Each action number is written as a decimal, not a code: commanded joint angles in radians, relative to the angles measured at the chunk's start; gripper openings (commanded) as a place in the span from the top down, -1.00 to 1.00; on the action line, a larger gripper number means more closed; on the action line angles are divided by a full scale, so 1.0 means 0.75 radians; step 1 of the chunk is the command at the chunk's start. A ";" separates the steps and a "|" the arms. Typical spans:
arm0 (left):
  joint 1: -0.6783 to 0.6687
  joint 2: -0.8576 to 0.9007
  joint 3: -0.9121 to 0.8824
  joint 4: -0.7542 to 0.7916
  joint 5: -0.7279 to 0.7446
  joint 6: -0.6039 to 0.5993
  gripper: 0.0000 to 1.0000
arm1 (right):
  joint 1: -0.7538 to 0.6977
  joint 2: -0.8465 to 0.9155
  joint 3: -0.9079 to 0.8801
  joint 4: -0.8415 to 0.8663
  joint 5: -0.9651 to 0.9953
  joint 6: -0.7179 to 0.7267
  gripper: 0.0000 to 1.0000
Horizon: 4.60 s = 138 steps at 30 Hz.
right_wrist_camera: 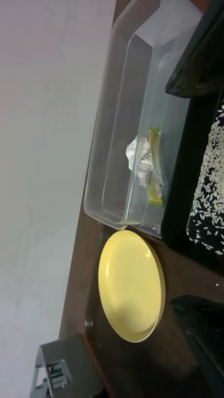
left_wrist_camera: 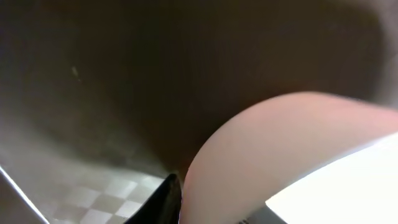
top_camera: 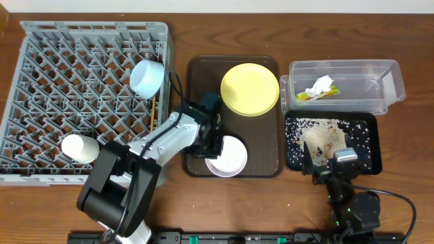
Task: Sort waste into correct bins and load items into the dishwasher
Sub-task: 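Reach the left gripper to the white bowl and grasp its rim, then carry the white bowl into the dish rack and release it, then reach the left gripper to the yellow plate edge and grasp it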
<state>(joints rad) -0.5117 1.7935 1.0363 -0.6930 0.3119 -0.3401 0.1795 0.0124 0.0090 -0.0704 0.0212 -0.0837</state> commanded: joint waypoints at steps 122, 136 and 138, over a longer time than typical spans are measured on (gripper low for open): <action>-0.041 -0.903 0.292 -0.274 -0.586 -0.009 -0.83 | -0.013 -0.008 -0.005 -0.002 -0.005 0.016 -0.98; 0.123 -1.129 0.182 0.098 -0.606 0.343 -0.93 | -0.013 -0.008 -0.005 -0.002 -0.005 0.016 -0.99; 0.123 -1.131 0.182 0.098 -0.606 0.343 -0.93 | -0.013 -0.008 -0.005 -0.002 -0.005 0.016 -0.99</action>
<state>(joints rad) -0.4244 0.9527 1.1862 -0.6243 -0.1383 -0.1234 0.1795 0.0124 0.0090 -0.0704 0.0212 -0.0837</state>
